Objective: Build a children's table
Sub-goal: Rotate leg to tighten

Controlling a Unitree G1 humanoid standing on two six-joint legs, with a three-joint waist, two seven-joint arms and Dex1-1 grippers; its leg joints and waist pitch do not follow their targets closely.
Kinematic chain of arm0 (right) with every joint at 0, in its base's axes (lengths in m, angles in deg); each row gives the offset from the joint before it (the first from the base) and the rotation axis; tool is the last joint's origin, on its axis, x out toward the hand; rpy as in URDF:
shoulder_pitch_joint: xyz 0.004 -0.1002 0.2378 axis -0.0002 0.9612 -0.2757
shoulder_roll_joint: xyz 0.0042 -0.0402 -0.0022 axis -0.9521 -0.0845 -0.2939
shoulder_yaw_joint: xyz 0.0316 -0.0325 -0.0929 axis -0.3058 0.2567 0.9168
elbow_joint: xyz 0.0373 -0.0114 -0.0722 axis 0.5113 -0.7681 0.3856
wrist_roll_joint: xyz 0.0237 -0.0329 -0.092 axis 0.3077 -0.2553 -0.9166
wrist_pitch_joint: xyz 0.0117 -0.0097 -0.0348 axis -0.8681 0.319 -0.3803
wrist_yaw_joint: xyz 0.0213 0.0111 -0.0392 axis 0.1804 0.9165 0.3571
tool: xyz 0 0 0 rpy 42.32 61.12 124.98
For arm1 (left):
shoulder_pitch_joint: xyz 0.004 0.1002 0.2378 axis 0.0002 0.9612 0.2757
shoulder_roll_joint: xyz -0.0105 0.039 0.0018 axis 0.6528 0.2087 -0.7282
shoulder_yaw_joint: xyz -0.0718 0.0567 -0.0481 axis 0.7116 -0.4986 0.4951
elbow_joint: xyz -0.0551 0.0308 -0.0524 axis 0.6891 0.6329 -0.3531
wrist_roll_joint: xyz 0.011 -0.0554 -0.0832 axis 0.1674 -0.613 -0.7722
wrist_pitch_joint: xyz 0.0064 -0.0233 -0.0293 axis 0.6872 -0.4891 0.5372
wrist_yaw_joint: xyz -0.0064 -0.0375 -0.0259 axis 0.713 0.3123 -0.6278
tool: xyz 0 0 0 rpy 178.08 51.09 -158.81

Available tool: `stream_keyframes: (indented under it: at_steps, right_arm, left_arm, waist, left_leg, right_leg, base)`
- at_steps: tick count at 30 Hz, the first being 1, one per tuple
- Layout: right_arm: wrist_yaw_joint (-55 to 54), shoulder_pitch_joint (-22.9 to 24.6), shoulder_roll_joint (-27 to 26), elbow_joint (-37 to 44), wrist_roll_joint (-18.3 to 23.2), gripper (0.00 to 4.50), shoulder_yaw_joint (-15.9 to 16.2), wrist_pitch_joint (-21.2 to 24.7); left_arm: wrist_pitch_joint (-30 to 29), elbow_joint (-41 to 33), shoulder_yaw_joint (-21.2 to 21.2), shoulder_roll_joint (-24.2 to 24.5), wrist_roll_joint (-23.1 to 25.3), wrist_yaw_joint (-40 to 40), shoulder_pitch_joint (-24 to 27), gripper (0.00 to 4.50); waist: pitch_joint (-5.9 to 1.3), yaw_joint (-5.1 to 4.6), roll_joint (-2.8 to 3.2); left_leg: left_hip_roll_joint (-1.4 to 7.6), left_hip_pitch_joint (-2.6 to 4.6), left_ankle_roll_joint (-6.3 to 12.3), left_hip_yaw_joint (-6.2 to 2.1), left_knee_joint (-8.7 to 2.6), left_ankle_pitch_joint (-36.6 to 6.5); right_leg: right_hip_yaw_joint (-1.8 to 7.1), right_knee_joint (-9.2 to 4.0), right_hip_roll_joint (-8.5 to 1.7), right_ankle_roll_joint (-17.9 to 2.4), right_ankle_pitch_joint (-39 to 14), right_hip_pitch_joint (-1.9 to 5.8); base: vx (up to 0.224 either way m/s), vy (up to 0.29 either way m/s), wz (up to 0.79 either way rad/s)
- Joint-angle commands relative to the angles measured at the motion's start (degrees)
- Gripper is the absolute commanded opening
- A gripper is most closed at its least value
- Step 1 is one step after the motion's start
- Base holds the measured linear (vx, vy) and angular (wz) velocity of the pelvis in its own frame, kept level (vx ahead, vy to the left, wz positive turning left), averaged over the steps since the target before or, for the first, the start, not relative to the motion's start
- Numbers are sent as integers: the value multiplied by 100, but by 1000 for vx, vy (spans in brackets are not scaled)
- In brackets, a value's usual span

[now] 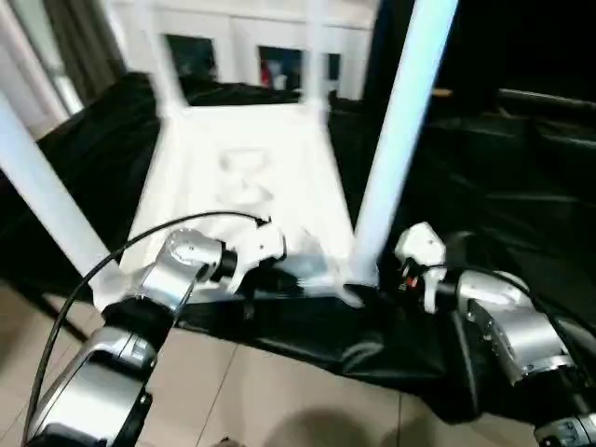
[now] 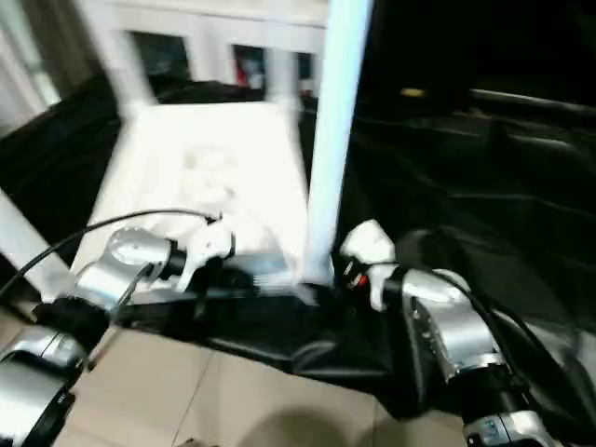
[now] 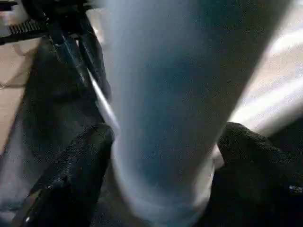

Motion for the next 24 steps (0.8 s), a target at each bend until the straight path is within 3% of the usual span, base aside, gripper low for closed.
stream_keyframes:
  at_steps: [1, 5, 10, 14, 18, 22, 23, 24]
  right_arm:
    - [19, -15, 70, 58, -72, 373, 33, 12]
    - [114, -8, 33, 137, 10, 373, 52, 157]
    - [143, -41, -3, 115, 81, 320, 49, 211]
    - [133, -83, -45, 42, 79, 299, 41, 186]
    - [-23, -80, -173, -52, 93, 276, -27, 157]
    - [-943, -61, -628, -477, -12, 270, -294, -32]
    - [-1338, -37, -841, -574, 0, 270, -408, 26]
    - [-1687, -16, -1032, -652, 9, 269, -502, 85]
  left_arm:
    - [-11, -192, -47, -47, -132, -156, -4, 0]
    - [-88, -358, 14, -13, -123, -111, 96, 0]
    - [-240, -500, 48, 55, -162, -46, 199, 0]
    - [-274, -514, 91, 72, -174, 25, 248, 0]
    - [-360, -441, 165, 14, -165, 235, 255, 0]
    - [-447, -150, 290, -222, -119, 771, 162, 0]
    - [-462, -12, 288, -342, -54, 999, 88, 0]
    - [-484, 108, 281, -454, 3, 1205, 19, 0]
  waist:
    - [-362, -21, -62]
    - [-345, -35, -74]
    - [-345, -60, -134]
    - [-351, -57, -125]
    - [-337, -58, -137]
    - [-295, -113, -142]
    - [-285, -142, -112]
    - [-291, -143, -124]
  left_leg:
    - [187, 97, 526, -41, -323, -869]
    - [181, 95, 298, -61, -353, -1119]
    - [165, 81, 303, -59, -340, -1033]
    - [165, 83, 338, -59, -329, -913]
    - [160, 85, 314, -58, -333, -998]
    - [130, 97, 87, -79, -367, -1410]
    - [126, 110, 48, -77, -378, -1517]
    - [125, 118, 3, -92, -383, -1559]
  right_leg:
    - [218, -262, -274, -1600, -273, 289]
    - [233, -312, -301, -1396, -814, 300]
    - [238, -315, -294, -1307, -908, 297]
    - [238, -287, -287, -1352, -715, 293]
    - [240, -307, -295, -1330, -887, 285]
    - [243, -409, -313, -1114, -1720, 259]
    - [252, -437, -302, -1043, -1908, 236]
    - [248, -441, -307, -997, -2002, 249]
  base:
    - [0, 0, 0]
    - [0, 0, 0]
    - [0, 0, 0]
    - [0, 0, 0]
    - [0, 0, 0]
    - [0, 0, 0]
    - [0, 0, 0]
    - [0, 0, 0]
